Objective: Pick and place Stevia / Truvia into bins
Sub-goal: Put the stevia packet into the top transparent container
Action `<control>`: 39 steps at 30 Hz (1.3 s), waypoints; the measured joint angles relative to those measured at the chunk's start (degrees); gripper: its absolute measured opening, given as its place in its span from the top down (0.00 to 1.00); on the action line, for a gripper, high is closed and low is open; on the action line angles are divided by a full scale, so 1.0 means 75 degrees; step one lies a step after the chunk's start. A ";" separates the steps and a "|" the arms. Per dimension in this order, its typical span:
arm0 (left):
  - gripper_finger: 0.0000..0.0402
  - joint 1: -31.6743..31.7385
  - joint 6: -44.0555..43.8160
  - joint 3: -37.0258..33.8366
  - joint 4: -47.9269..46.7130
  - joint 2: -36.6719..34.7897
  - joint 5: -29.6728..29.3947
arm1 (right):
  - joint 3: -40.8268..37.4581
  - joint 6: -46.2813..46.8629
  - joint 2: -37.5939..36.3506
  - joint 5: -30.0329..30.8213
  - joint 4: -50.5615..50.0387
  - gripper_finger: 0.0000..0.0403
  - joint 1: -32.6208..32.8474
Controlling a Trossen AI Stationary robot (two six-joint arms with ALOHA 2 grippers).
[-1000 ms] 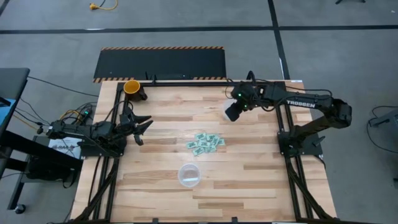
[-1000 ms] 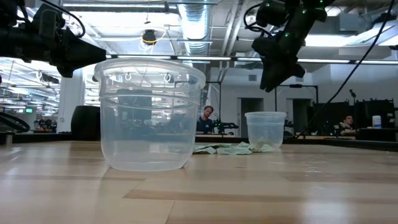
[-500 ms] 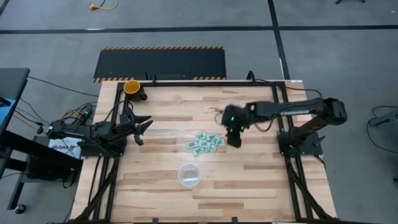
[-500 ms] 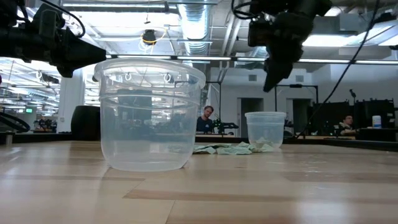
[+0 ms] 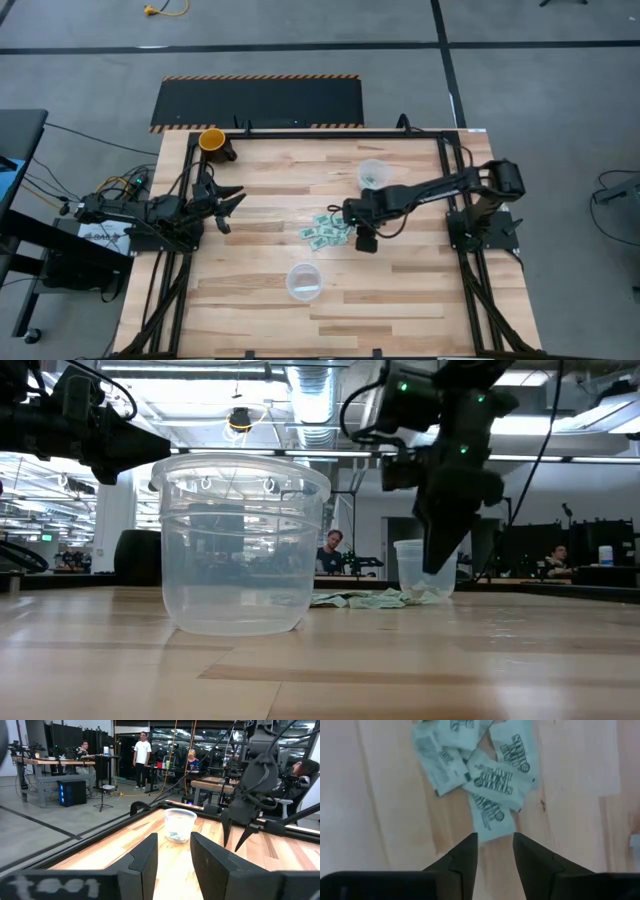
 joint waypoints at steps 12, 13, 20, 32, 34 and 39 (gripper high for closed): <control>0.74 0.0003 0.0000 0.0000 0.0001 0.0001 0.0003 | 0.0044 -0.0538 0.1039 -0.0082 0.0101 0.69 -0.0056; 0.74 0.0000 0.0000 -0.0002 0.0002 0.0001 0.0000 | 0.0050 -0.0533 0.1120 -0.0088 0.0050 0.70 -0.0053; 0.74 0.0002 0.0000 0.0000 0.0002 0.0000 0.0002 | 0.0021 -0.0183 0.1011 -0.0200 -0.0357 0.85 0.0146; 0.74 0.0001 0.0000 -0.0001 0.0000 -0.0001 0.0001 | -0.0031 0.0490 -0.0538 -0.0237 -0.1481 0.99 0.0437; 0.74 0.0001 0.0000 -0.0003 0.0002 0.0001 0.0001 | -0.0023 0.0558 -0.0845 -0.0252 -0.1469 0.99 0.0446; 0.74 0.0002 0.0000 0.0000 0.0001 -0.0001 0.0000 | 0.0064 0.0675 -0.1571 -0.0462 -0.1391 1.00 0.0445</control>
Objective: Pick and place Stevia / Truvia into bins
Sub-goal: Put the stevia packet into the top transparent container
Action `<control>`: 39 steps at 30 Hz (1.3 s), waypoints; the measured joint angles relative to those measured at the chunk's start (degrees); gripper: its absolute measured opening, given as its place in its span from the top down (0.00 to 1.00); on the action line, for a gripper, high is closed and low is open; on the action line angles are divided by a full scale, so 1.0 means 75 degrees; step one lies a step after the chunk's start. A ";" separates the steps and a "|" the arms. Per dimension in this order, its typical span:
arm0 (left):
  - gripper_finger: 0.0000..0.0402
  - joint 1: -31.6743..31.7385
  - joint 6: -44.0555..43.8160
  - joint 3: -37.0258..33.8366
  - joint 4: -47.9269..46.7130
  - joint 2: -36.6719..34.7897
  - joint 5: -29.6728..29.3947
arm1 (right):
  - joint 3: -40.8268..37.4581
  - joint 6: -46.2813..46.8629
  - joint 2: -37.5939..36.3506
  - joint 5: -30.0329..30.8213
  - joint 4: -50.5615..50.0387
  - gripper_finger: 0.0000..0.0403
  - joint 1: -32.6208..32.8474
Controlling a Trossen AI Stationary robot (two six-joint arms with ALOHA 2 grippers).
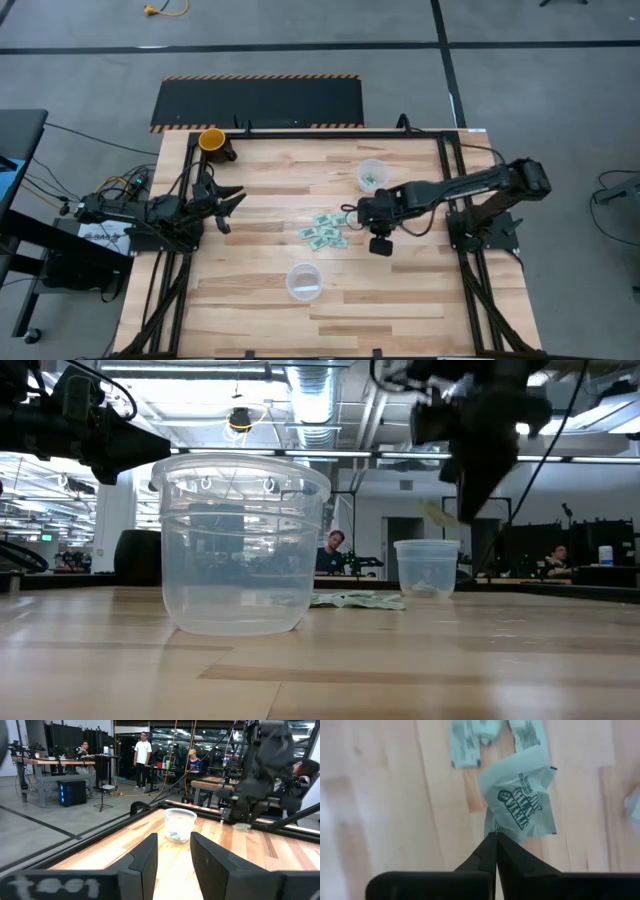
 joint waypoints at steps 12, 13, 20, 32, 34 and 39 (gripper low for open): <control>0.74 -0.0002 0.0000 -0.0002 0.0001 0.0002 0.0001 | 0.0756 0.0001 -0.0881 -0.1942 0.1455 1.00 -0.0296; 0.74 -0.0002 0.0000 -0.0002 0.0000 0.0000 0.0000 | 0.0809 -0.0001 -0.0901 -0.2090 0.1516 1.00 -0.0338; 0.74 -0.0001 0.0000 -0.0003 0.0002 0.0002 0.0001 | 0.0994 -0.0007 -0.0894 -0.2968 0.2093 1.00 -0.0487; 0.74 0.0000 0.0000 -0.0003 0.0000 0.0000 -0.0001 | 0.0989 -0.0077 -0.1074 -0.0878 0.1180 1.00 -0.1517; 0.74 -0.0002 0.0000 -0.0001 0.0000 0.0001 0.0003 | 0.1001 -0.0077 -0.1026 -0.0541 0.0997 1.00 -0.1828; 0.74 -0.0001 0.0000 0.0000 0.0001 0.0001 0.0000 | 0.1000 -0.0320 -0.0821 -0.0176 -0.0059 1.00 -0.2616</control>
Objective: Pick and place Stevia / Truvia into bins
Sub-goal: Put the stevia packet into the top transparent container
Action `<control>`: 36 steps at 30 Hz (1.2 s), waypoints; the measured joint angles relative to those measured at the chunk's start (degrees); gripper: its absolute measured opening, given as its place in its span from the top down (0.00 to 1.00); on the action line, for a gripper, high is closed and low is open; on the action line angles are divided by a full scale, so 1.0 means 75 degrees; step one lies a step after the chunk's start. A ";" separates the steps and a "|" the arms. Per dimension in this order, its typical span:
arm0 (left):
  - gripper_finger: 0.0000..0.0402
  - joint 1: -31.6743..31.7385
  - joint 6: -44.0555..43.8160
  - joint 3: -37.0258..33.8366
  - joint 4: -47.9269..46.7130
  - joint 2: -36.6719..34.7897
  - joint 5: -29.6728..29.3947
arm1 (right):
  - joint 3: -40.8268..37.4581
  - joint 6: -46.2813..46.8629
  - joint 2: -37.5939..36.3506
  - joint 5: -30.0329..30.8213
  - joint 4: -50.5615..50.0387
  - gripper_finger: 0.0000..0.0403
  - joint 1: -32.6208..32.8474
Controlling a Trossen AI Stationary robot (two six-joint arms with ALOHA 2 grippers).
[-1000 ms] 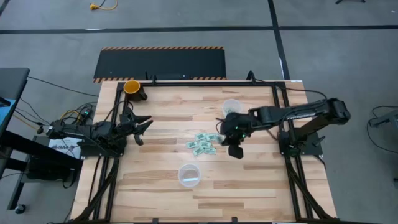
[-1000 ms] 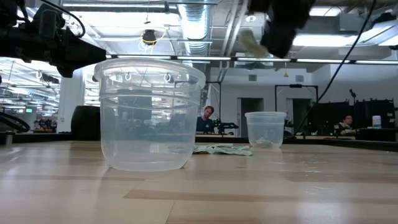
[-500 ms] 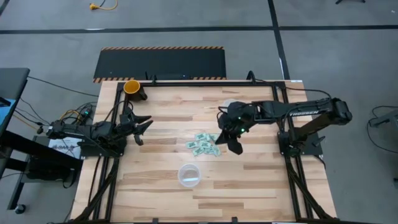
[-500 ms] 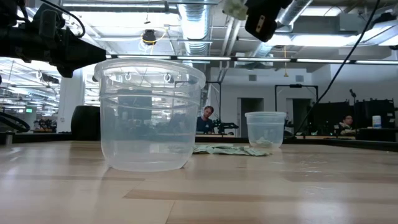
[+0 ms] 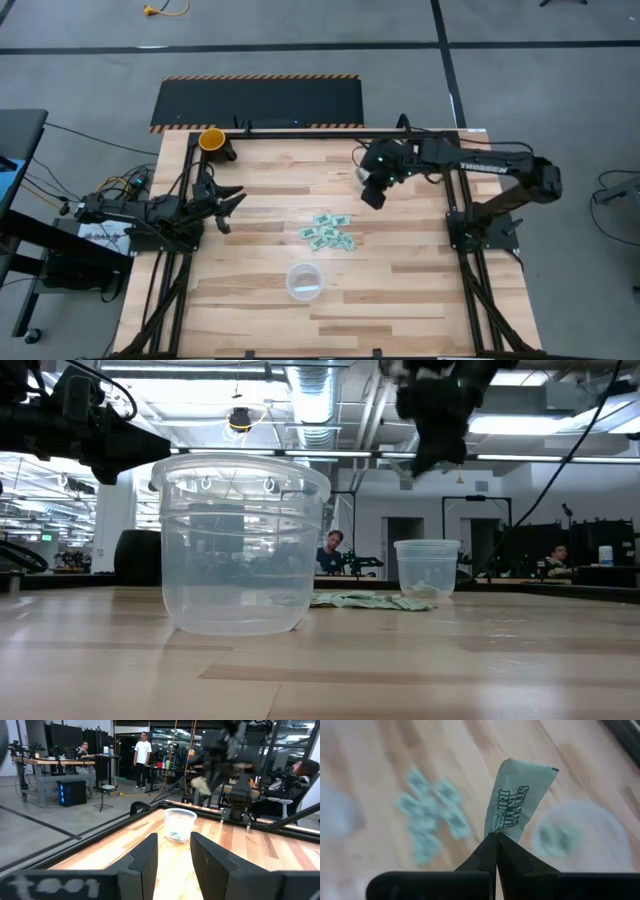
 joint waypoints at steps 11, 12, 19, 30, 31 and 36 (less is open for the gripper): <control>0.74 0.0001 0.0000 -0.0001 0.0000 -0.0001 0.0001 | -0.0008 -0.0156 0.0953 0.0271 -0.0887 1.00 -0.0971; 0.74 0.0001 0.0000 -0.0001 0.0000 -0.0001 0.0000 | -0.0008 -0.0159 0.1039 0.0271 -0.0877 1.00 -0.0971; 0.74 0.0000 0.0000 -0.0001 0.0000 0.0002 0.0000 | -0.0008 -0.0153 0.1323 0.0641 -0.0820 1.00 -0.0940; 0.74 0.0001 0.0000 -0.0001 0.0000 0.0001 0.0000 | -0.0008 -0.0143 0.1306 0.0615 -0.0759 0.87 -0.0936; 0.74 0.0000 0.0000 -0.0002 0.0001 -0.0001 0.0000 | -0.0008 -0.0097 0.1306 0.0613 -0.0761 0.84 -0.0936; 0.74 0.0000 0.0000 -0.0001 0.0000 -0.0001 0.0001 | -0.0008 0.0060 0.1306 0.0497 -0.0761 0.73 -0.0889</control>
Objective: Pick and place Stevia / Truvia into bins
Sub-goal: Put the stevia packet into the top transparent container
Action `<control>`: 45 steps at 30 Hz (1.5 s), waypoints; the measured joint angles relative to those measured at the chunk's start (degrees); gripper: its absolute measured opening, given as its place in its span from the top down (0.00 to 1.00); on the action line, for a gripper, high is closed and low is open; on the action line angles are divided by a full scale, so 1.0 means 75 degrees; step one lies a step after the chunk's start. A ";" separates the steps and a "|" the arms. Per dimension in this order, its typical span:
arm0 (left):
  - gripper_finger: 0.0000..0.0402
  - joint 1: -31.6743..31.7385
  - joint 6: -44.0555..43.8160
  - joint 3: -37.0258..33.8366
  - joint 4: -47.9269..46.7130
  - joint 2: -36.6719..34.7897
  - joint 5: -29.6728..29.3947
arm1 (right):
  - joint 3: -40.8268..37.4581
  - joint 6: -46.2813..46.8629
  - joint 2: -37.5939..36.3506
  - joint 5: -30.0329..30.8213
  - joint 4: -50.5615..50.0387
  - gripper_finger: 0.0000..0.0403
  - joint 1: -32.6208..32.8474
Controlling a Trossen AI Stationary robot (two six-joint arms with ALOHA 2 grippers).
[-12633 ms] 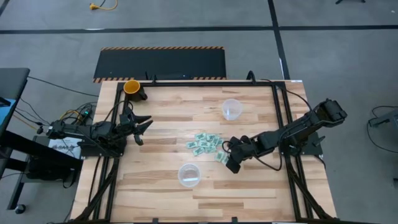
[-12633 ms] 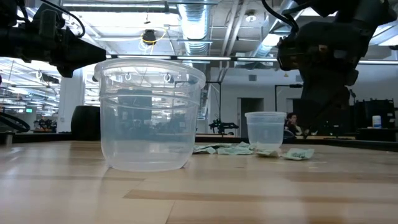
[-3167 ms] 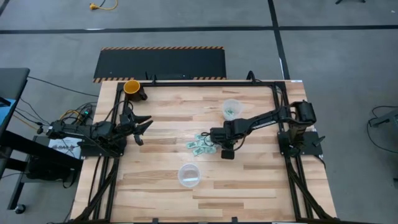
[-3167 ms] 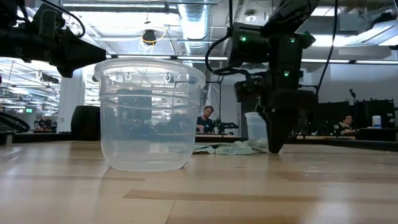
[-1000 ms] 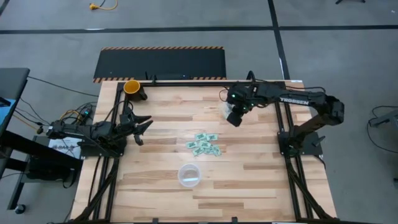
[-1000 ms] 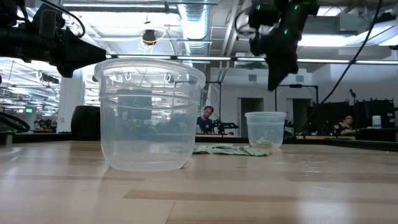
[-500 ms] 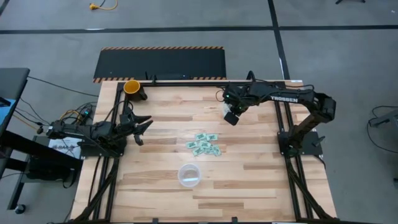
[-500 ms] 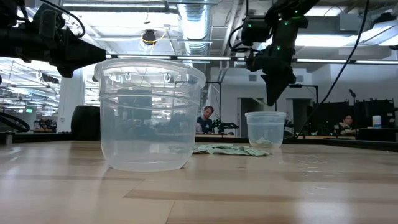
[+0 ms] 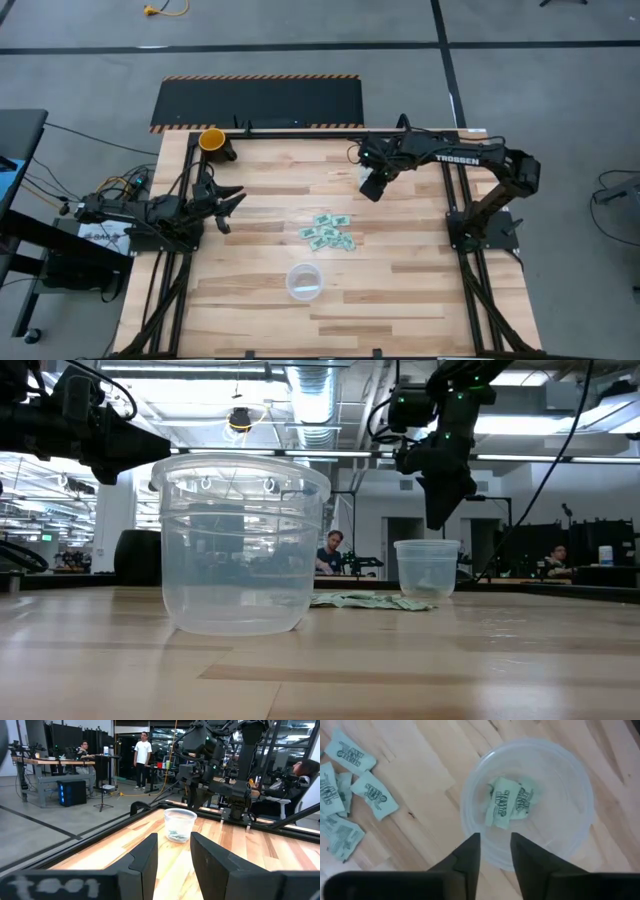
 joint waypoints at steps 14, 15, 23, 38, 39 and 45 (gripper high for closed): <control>0.74 0.0001 0.0000 0.0001 0.0001 0.0000 -0.0001 | 0.0000 0.0054 -0.0003 -0.1115 0.0968 0.61 0.2060; 0.74 -0.0001 0.0000 -0.0001 0.0001 0.0003 0.0001 | 0.0000 0.0016 -0.0003 -0.1115 0.1125 0.61 0.2232; 0.74 -0.0001 0.0000 0.0001 -0.0001 0.0000 -0.0001 | 0.0002 -0.0730 0.0506 -0.1108 0.1976 0.64 0.3318; 0.74 0.0001 0.0000 0.0001 0.0001 0.0003 -0.0001 | 0.0000 -0.0817 0.2214 -0.0855 0.2060 0.66 0.3604; 0.74 0.0001 0.0000 0.0001 0.0001 0.0003 -0.0001 | 0.0000 -0.0819 0.2309 -0.0818 0.2060 0.66 0.3578; 0.74 0.0001 0.0000 0.0001 -0.0001 0.0003 0.0002 | 0.0046 -0.0813 0.2816 -0.0795 0.2156 0.66 0.3450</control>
